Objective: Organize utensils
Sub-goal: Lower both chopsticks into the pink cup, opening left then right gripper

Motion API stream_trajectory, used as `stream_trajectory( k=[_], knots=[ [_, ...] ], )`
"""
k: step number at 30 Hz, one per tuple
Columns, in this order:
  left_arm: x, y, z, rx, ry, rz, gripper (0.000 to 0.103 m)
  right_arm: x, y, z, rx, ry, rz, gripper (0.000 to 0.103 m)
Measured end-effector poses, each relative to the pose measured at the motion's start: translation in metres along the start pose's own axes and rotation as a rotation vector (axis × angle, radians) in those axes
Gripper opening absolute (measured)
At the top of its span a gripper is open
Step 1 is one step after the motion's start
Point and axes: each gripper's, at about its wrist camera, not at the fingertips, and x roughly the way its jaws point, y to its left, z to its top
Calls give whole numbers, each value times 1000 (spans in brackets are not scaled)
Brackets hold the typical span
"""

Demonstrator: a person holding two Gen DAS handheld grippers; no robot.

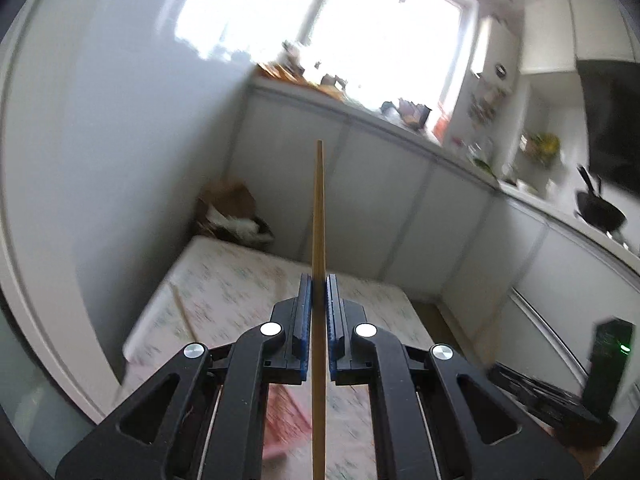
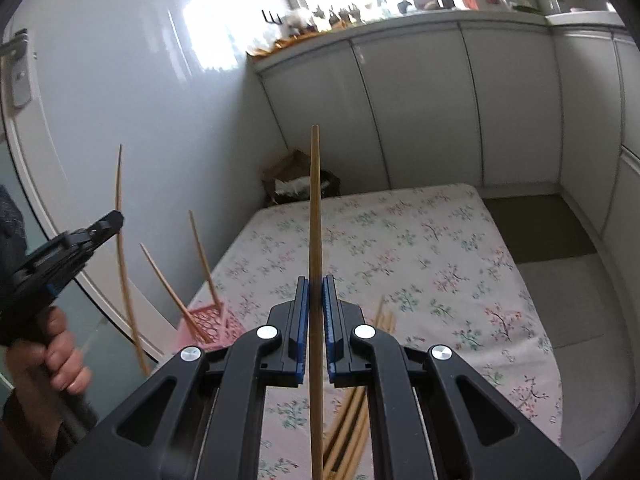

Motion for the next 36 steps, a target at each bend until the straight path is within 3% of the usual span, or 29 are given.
stream_trajectory(
  k=[5, 9, 20, 25, 27, 28, 29, 33, 35, 36],
  knots=[
    [13, 11, -6, -9, -102, 78, 6, -3, 9, -2, -17, -38, 20, 7],
    [30, 9, -18, -3, -125, 113, 6, -2, 16, -6, -36, -39, 22, 7],
    [54, 4, -46, 108, -72, 166, 6, 1, 16, -10, -43, -30, 2, 7],
    [61, 7, -48, 121, 54, 150, 7, 6, 18, -12, -35, -12, 8, 7],
    [60, 10, -44, 102, 117, 132, 18, 8, 18, -14, -25, -3, 13, 7],
    [58, 12, -40, 86, 132, 132, 30, 9, 18, -15, -19, 0, 17, 7],
    [53, 15, -35, 58, 139, 156, 36, 13, 17, -16, -4, 8, 22, 7],
    [30, 27, -16, -62, 192, 172, 40, 25, 19, -15, 49, 18, 39, 7],
    [23, 34, -11, -121, 259, 201, 62, 33, 23, -13, 85, 12, 59, 7],
    [22, 37, -11, -134, 287, 223, 65, 38, 26, -11, 98, 7, 65, 7]
  ],
)
